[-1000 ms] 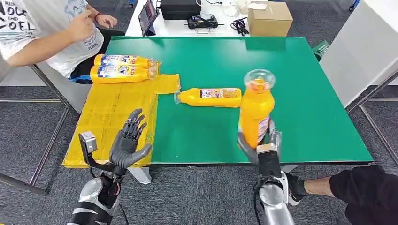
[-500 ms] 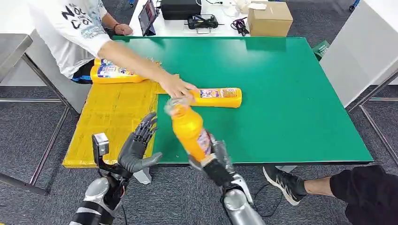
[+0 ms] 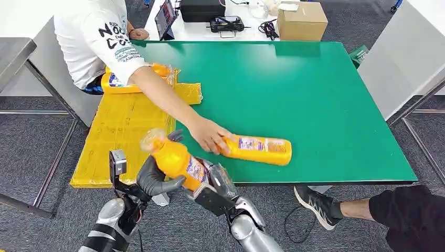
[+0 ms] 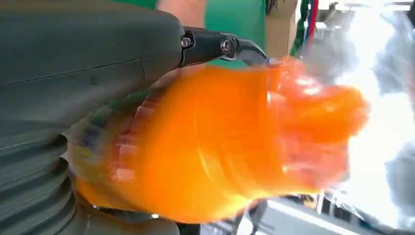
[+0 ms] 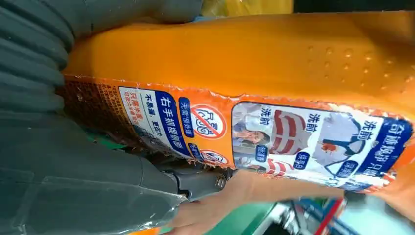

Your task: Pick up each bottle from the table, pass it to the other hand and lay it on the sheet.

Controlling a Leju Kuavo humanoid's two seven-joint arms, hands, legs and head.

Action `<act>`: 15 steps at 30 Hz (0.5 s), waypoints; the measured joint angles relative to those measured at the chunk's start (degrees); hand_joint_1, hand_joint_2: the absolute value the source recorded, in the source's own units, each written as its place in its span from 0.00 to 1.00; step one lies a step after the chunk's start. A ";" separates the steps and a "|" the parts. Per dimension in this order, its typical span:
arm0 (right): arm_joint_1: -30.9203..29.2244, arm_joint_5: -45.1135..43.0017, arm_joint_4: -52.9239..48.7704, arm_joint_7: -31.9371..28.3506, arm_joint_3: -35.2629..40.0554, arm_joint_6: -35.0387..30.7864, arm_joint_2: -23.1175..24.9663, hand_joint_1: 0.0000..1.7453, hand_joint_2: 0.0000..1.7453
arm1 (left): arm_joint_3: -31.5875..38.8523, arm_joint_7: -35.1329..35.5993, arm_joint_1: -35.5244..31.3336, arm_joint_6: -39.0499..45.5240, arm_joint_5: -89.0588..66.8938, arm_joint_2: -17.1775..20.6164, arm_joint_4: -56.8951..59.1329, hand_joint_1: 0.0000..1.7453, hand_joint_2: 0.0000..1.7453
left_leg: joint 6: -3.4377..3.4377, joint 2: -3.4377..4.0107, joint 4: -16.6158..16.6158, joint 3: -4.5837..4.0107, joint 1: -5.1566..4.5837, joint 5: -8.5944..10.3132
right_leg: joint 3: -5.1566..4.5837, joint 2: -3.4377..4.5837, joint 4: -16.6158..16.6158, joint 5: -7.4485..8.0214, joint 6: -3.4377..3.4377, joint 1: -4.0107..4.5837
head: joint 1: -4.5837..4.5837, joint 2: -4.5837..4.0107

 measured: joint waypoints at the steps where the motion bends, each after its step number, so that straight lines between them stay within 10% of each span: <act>1: -0.03 -0.02 0.39 0.00 0.09 0.00 0.00 1.00 1.00 | -0.09 0.00 0.08 -0.69 0.48 0.06 0.07 0.00 1.00 | 0.00 0.00 0.00 0.00 0.00 0.00 | 0.00 0.00 0.00 0.00 0.00 0.00 | -0.02 0.00; 15: -0.37 -0.44 2.53 -0.13 0.35 0.35 0.00 1.00 1.00 | -1.55 -0.11 0.27 -3.38 1.46 1.22 0.46 0.00 1.00 | 0.00 0.00 0.00 0.00 0.01 0.00 | 0.00 0.00 0.01 0.00 0.00 0.01 | -0.02 0.00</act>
